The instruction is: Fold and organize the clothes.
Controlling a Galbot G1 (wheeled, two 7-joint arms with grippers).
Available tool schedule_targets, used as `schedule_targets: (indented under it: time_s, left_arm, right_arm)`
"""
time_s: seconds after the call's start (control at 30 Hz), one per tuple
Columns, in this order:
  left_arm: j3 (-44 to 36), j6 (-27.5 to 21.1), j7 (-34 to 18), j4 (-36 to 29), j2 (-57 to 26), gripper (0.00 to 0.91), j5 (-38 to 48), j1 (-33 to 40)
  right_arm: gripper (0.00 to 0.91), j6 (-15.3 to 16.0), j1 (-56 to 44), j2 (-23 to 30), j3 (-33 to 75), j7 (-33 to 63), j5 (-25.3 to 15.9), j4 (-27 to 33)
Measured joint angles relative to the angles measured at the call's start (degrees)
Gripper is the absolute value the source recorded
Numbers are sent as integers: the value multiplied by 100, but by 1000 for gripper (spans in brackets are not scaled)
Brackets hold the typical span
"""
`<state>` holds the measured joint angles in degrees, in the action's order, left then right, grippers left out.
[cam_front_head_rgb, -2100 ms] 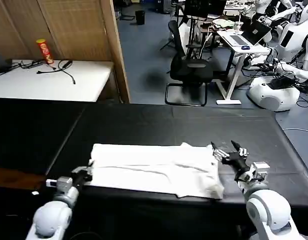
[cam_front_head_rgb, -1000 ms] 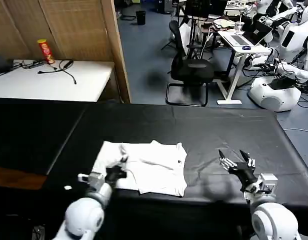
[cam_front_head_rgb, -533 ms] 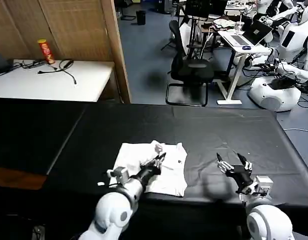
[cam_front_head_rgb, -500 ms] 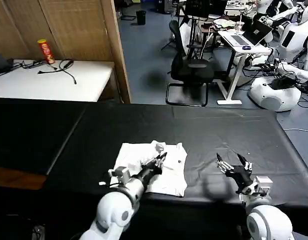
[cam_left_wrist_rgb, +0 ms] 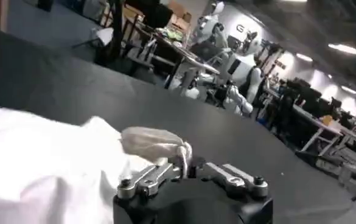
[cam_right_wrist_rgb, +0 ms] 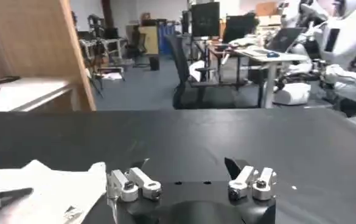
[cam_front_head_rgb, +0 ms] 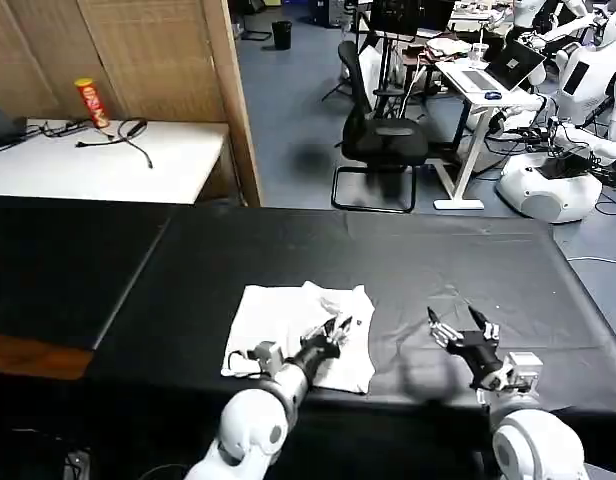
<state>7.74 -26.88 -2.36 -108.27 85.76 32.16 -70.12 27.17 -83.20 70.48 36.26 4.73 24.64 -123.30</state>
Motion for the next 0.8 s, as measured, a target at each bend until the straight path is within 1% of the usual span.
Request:
schedule_targets:
  time_s: [0.1, 0.17, 0.37, 0.57, 0.73, 0.8]
  left_arm:
    - [94, -128, -160, -130, -28, 878, 596, 93]
    - [195, -89, -180, -258, -78, 878, 701, 170]
    - [735, 194, -93, -408, -562, 878, 158, 159]
    - [1220, 462, 108, -379, -1017, 878, -665, -27]
    - [1414, 491, 112, -340, -1065, 878, -832, -184]
    - [1454, 514, 108, -305, -1050, 878, -895, -196]
  right_arm:
    - [878, 16, 76, -51, -147, -1, 6, 59]
    - [878, 35, 182, -108, -328, -57, 0, 147]
    - [878, 68, 638, -177, -1039, -273, -181, 464]
    - [878, 7, 1243, -22, -1782, -295, -486, 970]
    - [878, -28, 1656, 144, -2196, -305, -690, 1485]
    - [878, -80, 1734, 198, -2266, -280, -892, 1650]
